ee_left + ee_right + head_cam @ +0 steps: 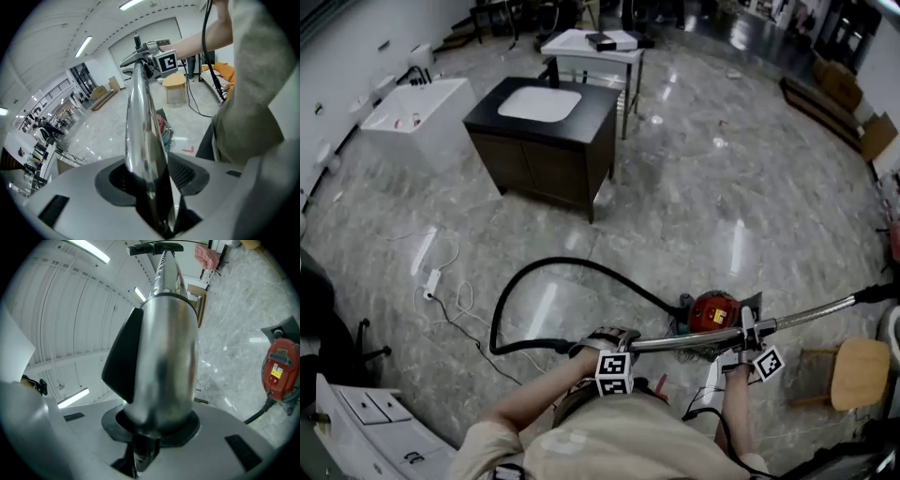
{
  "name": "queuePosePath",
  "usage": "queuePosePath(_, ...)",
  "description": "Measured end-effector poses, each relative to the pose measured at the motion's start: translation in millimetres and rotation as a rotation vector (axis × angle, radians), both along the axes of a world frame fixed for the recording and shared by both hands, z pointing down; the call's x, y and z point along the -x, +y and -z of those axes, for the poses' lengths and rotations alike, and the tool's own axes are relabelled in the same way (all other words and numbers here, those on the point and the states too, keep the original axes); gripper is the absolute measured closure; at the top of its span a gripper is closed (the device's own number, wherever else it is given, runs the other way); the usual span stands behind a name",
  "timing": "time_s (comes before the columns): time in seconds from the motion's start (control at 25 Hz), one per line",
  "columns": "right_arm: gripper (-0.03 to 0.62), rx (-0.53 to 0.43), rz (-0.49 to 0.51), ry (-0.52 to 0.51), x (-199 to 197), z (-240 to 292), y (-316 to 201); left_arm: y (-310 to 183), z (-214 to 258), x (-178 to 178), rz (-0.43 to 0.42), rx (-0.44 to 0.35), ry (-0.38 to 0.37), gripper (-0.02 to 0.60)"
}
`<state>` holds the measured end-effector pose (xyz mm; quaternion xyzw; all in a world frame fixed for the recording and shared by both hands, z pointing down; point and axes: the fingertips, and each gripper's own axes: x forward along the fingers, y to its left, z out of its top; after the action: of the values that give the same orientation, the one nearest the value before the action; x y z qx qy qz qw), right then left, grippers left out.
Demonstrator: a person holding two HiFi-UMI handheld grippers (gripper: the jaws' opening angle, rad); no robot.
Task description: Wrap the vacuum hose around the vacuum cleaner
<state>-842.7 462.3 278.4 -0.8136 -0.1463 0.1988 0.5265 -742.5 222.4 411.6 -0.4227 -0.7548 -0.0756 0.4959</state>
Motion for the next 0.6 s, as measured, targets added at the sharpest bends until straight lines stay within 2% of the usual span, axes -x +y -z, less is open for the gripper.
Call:
queuePosePath(0.12,0.519,-0.03,0.013,-0.019,1,-5,-23,-34,1,5,0.026,-0.066,-0.047,0.385)
queuePosePath(0.32,0.519,0.018,0.022,-0.049,-3,-11,-41,-51,-20,-10,0.048,-0.079,-0.088,0.385)
queuePosePath(0.48,0.517,0.036,0.012,-0.068,13,-9,-36,-54,-21,-12,0.108,-0.028,-0.182,0.385)
queuePosePath(0.6,0.517,0.035,-0.024,-0.085,34,-11,-24,-46,-17,-1,0.085,-0.005,-0.222,0.385)
